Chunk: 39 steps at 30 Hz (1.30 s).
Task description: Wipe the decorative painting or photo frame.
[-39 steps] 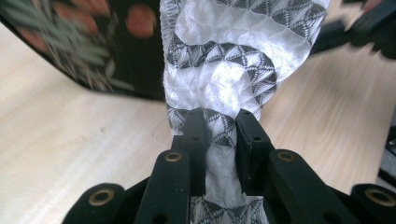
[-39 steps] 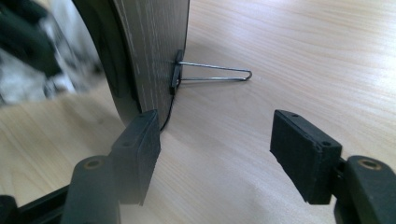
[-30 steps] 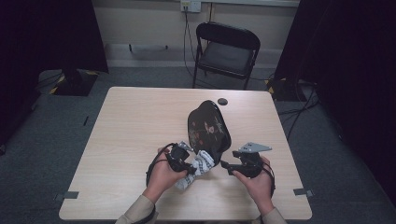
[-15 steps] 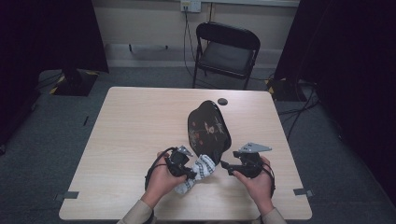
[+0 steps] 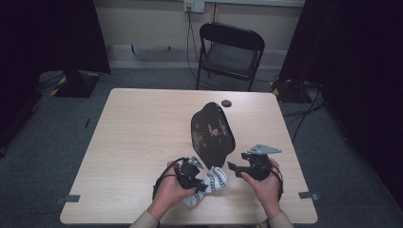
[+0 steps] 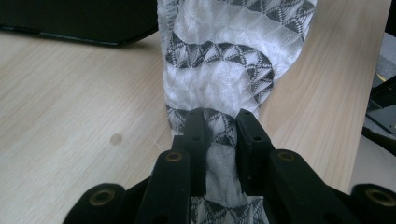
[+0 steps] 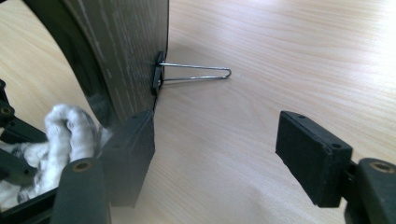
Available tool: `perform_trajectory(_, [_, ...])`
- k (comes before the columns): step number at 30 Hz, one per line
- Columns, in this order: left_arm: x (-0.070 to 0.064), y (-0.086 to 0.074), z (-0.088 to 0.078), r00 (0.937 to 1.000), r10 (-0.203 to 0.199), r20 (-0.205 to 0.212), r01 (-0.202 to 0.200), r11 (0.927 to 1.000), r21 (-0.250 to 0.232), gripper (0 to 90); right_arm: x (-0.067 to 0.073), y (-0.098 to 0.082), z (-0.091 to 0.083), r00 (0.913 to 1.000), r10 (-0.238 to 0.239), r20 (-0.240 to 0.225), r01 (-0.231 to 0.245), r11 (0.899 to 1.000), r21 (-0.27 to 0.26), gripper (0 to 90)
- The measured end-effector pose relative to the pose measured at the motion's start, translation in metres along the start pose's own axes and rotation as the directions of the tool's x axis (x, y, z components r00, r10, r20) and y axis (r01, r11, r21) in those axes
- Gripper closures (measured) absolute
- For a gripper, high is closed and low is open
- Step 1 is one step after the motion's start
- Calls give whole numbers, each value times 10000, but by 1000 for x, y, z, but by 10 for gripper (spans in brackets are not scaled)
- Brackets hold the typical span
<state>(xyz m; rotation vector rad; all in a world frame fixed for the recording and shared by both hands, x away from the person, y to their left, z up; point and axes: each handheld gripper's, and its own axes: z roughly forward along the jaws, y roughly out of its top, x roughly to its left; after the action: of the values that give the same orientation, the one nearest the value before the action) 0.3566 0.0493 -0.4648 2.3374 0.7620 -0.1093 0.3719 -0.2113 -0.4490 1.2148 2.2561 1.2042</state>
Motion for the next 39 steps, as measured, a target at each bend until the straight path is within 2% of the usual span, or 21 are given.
perform_trajectory(10, [-4, 12, 12, 9998, 153, 146, -155, 9998, 114, 765, -7, -3, -4, 9995, 211, 227, -214, 9997, 102, 246])
perform_trajectory(11, [-5, 14, 13, 9995, 283, 137, -285, 9994, 179, 765, -8, -3, -6, 9993, 236, 301, -238, 9997, 58, 242])
perform_trajectory(20, [-11, 14, 17, 9982, 435, 402, -443, 9988, 190, 765, -12, -7, -9, 9981, 378, 481, -384, 9992, 103, 242])
perform_trajectory(24, [-8, 18, 19, 9992, 255, 294, -258, 9996, 109, 765, -12, -6, -8, 9981, 367, 505, -373, 9992, 119, 243])
perform_trajectory(29, [-3, 28, 22, 9995, 304, 53, -305, 9992, 267, 766, -15, -8, -8, 9972, 338, 666, -350, 9992, 178, 243])
perform_trajectory(33, [1, 33, 24, 9999, 142, -83, -139, 9994, 317, 765, -19, -10, -9, 9965, 450, 702, -465, 9987, 197, 243])
perform_trajectory(39, [2, 36, 23, 9999, 147, -75, -145, 9995, 279, 765, -21, -10, -10, 9959, 474, 770, -490, 9986, 188, 243])
